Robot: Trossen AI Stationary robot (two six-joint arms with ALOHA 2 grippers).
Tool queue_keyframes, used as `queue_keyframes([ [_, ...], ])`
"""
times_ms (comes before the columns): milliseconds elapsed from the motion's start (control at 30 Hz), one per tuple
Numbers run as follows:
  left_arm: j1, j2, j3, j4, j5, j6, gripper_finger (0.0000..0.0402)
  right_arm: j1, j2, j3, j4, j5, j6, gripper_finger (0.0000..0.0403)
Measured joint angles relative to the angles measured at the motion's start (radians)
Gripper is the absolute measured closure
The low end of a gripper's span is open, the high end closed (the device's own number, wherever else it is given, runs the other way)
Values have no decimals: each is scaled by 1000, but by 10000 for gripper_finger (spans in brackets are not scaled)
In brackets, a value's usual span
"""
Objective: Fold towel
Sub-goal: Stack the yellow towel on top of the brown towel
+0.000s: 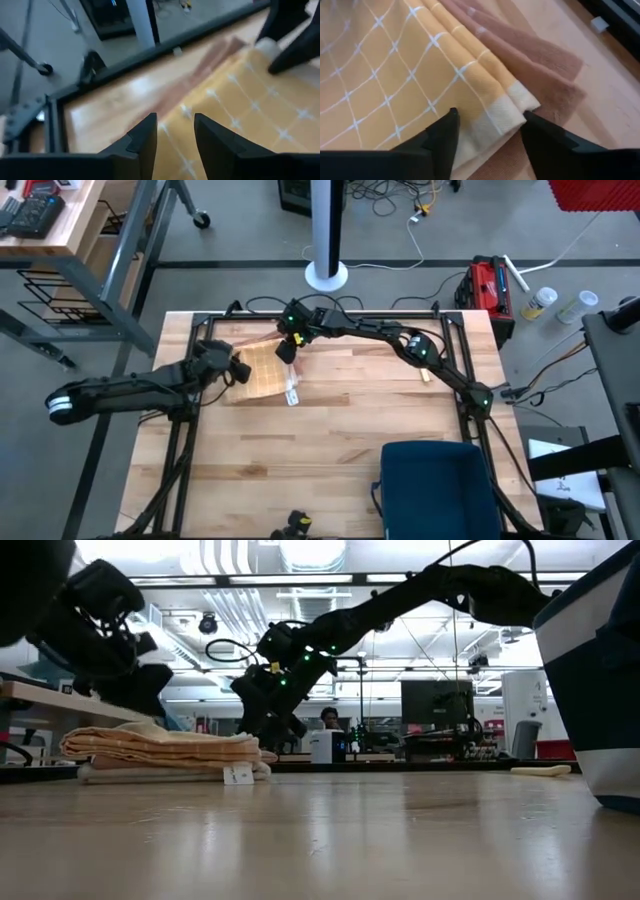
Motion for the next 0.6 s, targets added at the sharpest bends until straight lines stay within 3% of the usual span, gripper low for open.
queue_keyframes([
  [300, 0, -65, 72, -68, -185, 37, 256, 0, 0, 3, 27, -1, -57, 387],
  [600, 0, -94, 65, -99, -186, 36, 255, 1, -19, 3, 14, 44, -125, 397],
])
